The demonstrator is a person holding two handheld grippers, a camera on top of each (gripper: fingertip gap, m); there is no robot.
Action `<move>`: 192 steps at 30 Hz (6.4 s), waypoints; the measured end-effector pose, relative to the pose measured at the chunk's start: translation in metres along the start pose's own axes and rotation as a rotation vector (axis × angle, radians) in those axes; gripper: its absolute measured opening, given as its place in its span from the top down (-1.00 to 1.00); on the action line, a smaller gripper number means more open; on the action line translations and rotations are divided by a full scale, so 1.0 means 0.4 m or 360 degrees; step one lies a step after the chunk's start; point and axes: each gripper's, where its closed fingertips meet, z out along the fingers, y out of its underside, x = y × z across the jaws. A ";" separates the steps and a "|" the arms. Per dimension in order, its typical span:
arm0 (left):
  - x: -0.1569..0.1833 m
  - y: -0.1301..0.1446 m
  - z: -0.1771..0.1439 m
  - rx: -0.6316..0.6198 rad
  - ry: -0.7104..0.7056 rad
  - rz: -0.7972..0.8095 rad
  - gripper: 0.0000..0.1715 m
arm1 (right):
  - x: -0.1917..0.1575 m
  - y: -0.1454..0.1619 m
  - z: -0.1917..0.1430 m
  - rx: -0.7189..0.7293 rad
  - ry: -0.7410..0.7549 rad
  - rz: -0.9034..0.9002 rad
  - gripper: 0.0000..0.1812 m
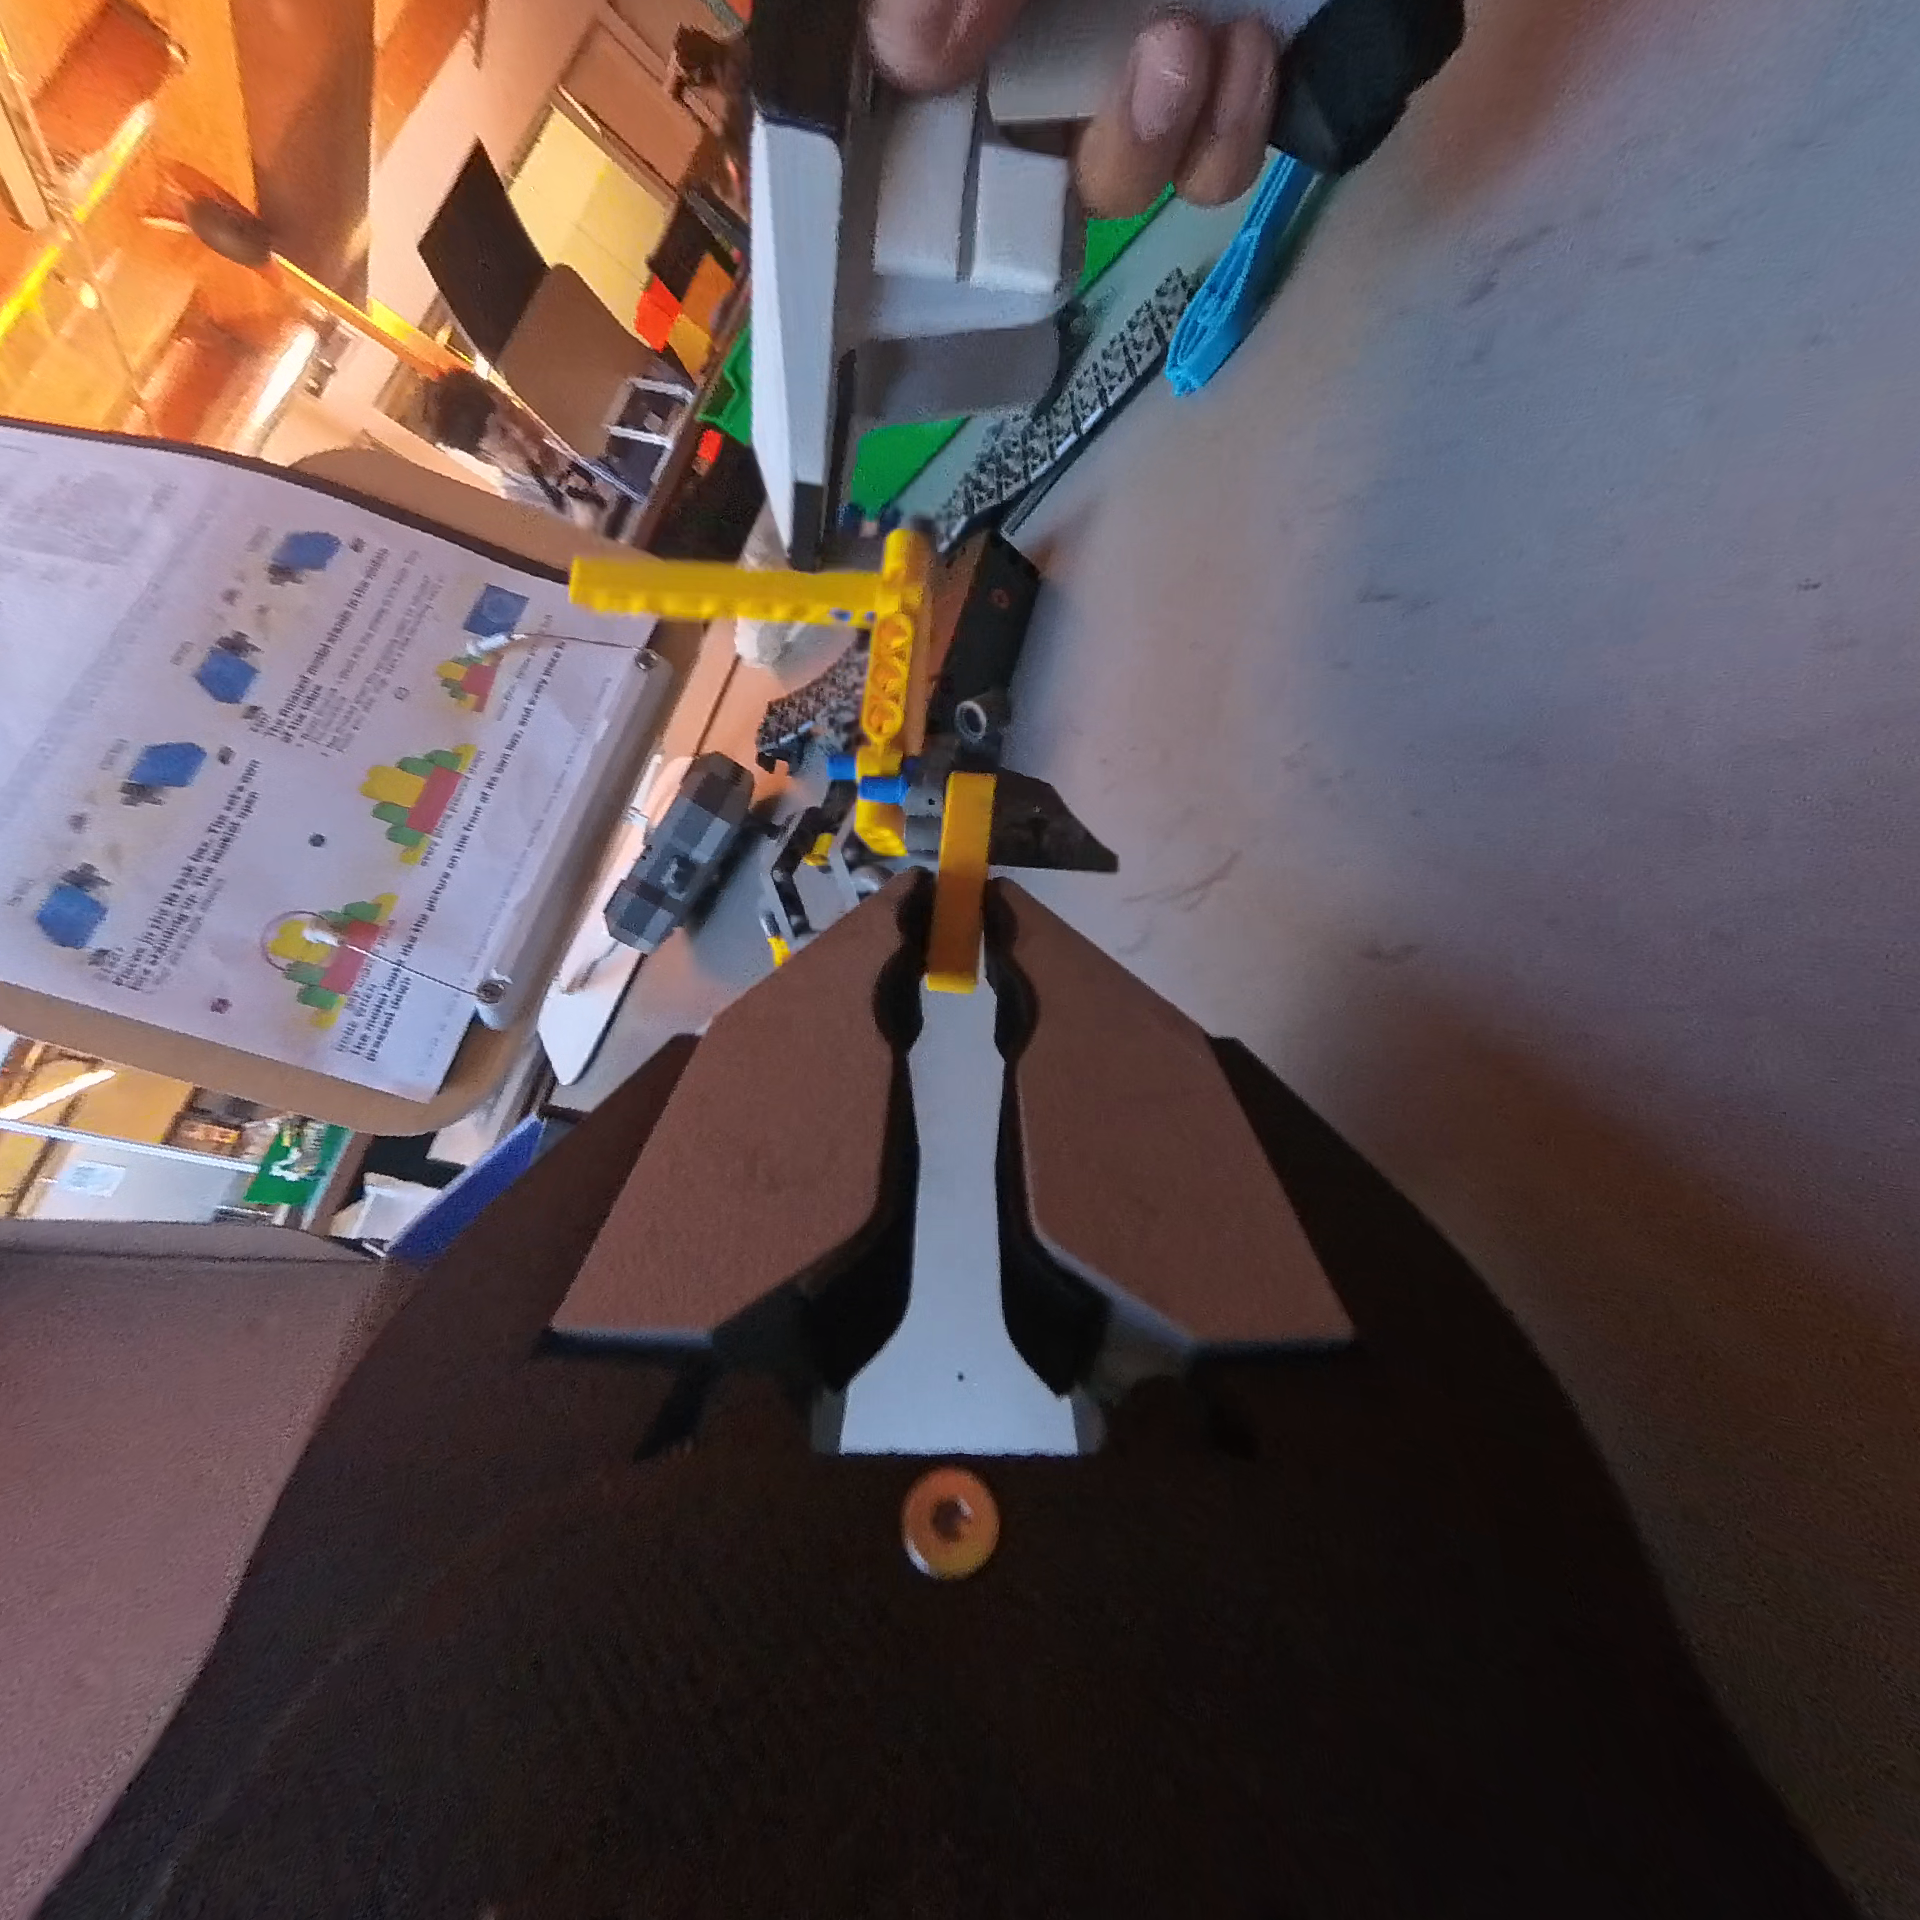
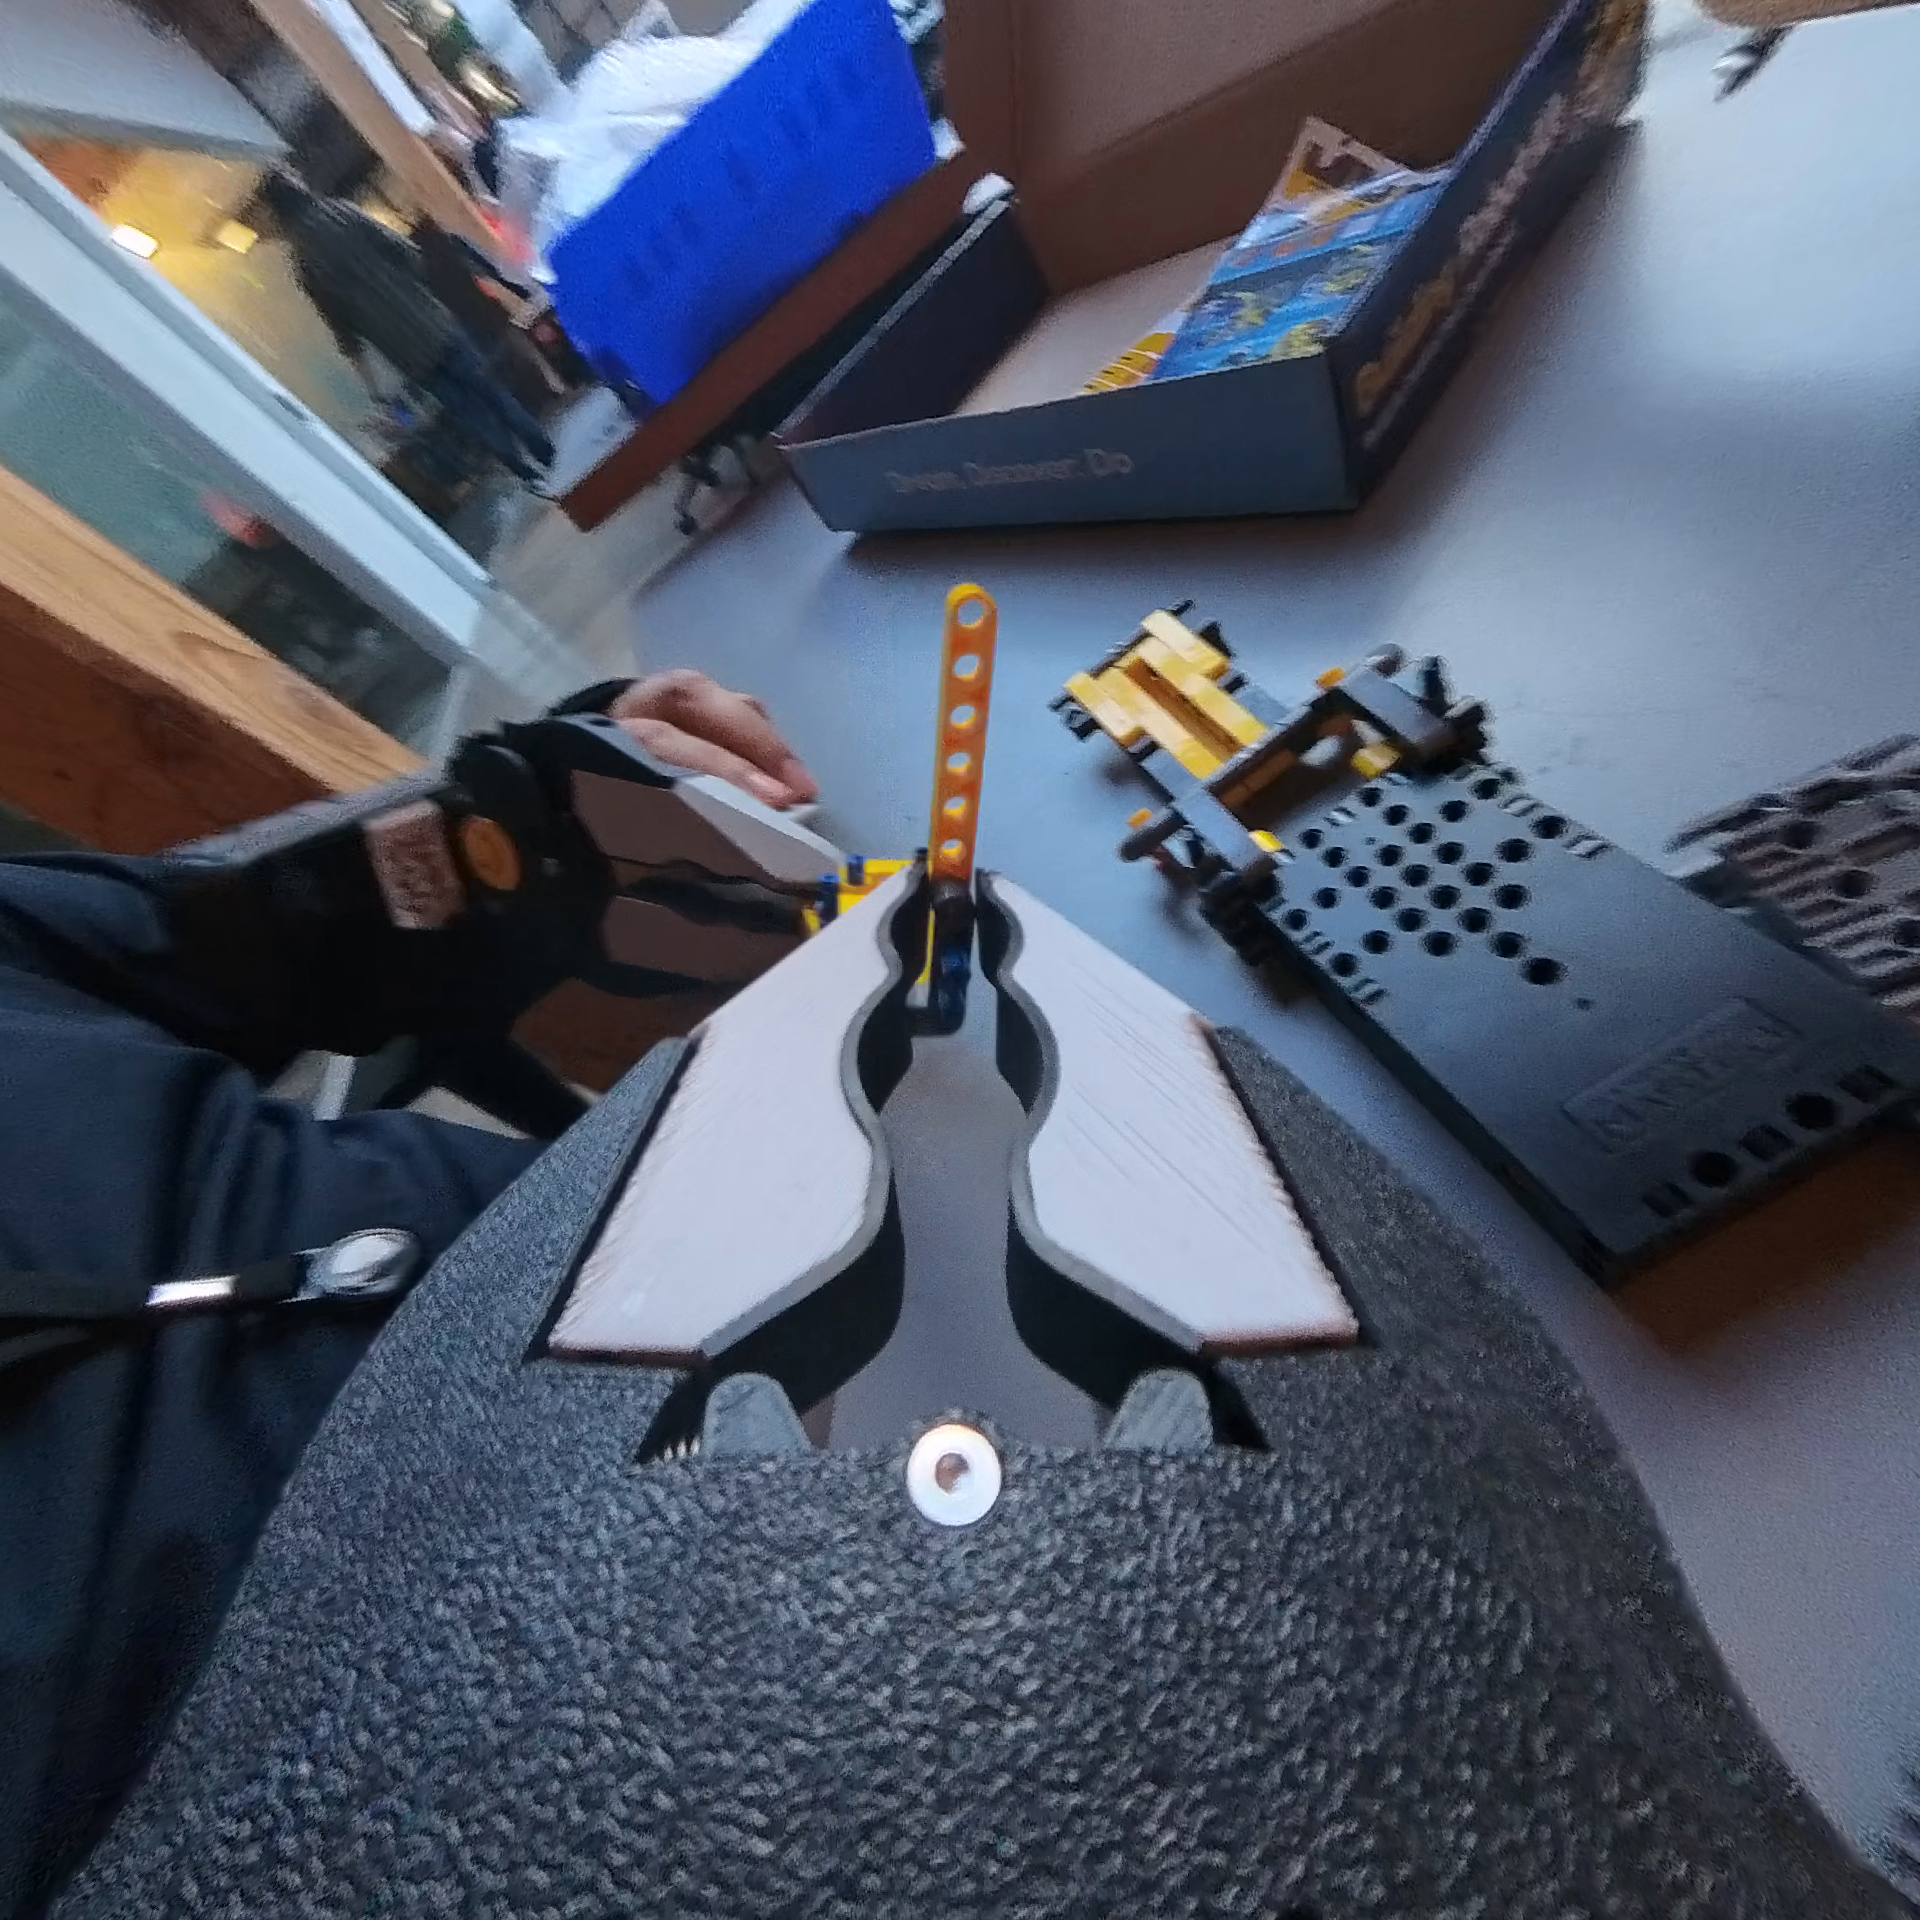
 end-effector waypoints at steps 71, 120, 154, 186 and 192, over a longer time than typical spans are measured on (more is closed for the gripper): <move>0.092 -0.119 -0.082 0.0215 0.0847 -0.0383 0.78 | -0.056 0.252 0.079 -0.0990 0.0316 -0.1543 0.96; 0.159 -0.021 -0.074 -0.0364 0.0982 -0.0126 0.84 | -0.070 0.262 0.086 -0.0991 0.0245 -0.1364 0.96; 0.158 -0.038 -0.097 -0.0203 0.1084 -0.0218 0.91 | -0.069 0.253 0.101 -0.0779 0.0336 -0.1220 0.95; 0.068 0.090 -0.035 -0.0272 0.0688 -0.0391 0.91 | 0.006 0.159 0.030 -0.0441 0.0409 -0.0660 0.72; 0.066 0.096 -0.033 -0.0304 0.0669 -0.0415 0.83 | 0.035 0.208 0.061 -0.0603 0.0523 -0.0821 0.85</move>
